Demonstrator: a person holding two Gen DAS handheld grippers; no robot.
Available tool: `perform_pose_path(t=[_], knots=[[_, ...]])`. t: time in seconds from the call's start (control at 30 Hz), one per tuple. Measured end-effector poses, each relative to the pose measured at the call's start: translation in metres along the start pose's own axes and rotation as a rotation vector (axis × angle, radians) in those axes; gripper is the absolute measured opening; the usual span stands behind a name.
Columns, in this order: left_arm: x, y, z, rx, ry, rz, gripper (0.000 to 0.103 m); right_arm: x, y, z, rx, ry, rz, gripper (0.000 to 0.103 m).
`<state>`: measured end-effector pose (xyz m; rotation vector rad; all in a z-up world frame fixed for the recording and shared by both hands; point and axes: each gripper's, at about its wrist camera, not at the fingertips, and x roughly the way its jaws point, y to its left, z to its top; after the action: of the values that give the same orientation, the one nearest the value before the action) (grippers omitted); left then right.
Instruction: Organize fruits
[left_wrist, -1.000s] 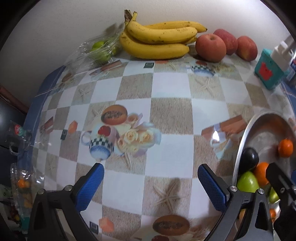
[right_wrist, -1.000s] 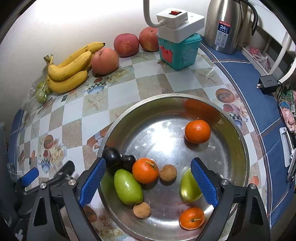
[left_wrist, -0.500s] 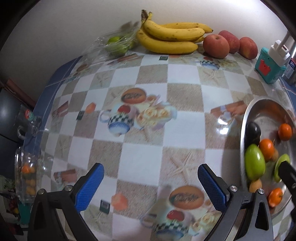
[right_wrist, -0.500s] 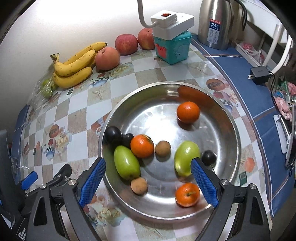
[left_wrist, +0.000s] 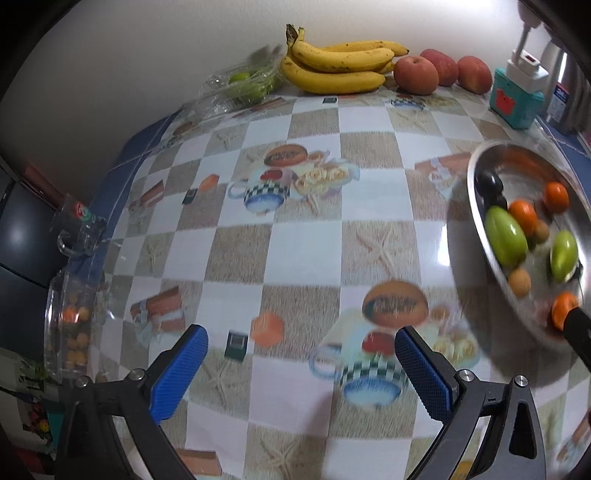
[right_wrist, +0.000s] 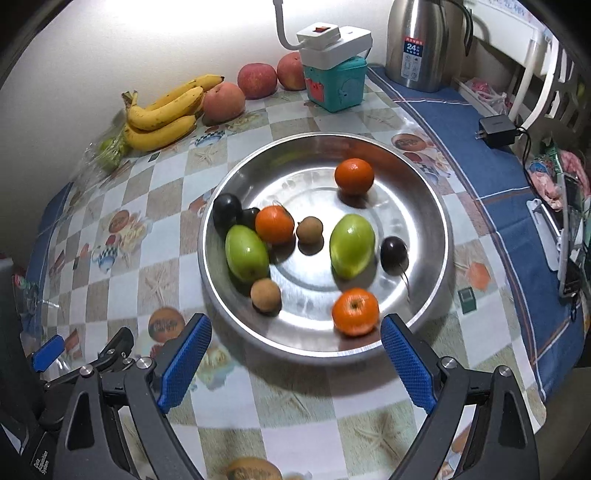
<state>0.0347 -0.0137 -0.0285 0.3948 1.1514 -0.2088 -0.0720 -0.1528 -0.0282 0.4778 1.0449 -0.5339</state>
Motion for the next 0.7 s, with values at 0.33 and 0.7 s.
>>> perform_pose_path(t=[0.33, 0.7], knots=[[-0.014, 0.009, -0.025, -0.022, -0.036, -0.012, 0.102, -0.008, -0.012, -0.033, 0.028, 0.006, 0.03, 0.093], [-0.018, 0.019, -0.027, -0.068, -0.049, -0.028, 0.102, -0.018, -0.015, -0.035, 0.048, -0.025, 0.051, 0.093]])
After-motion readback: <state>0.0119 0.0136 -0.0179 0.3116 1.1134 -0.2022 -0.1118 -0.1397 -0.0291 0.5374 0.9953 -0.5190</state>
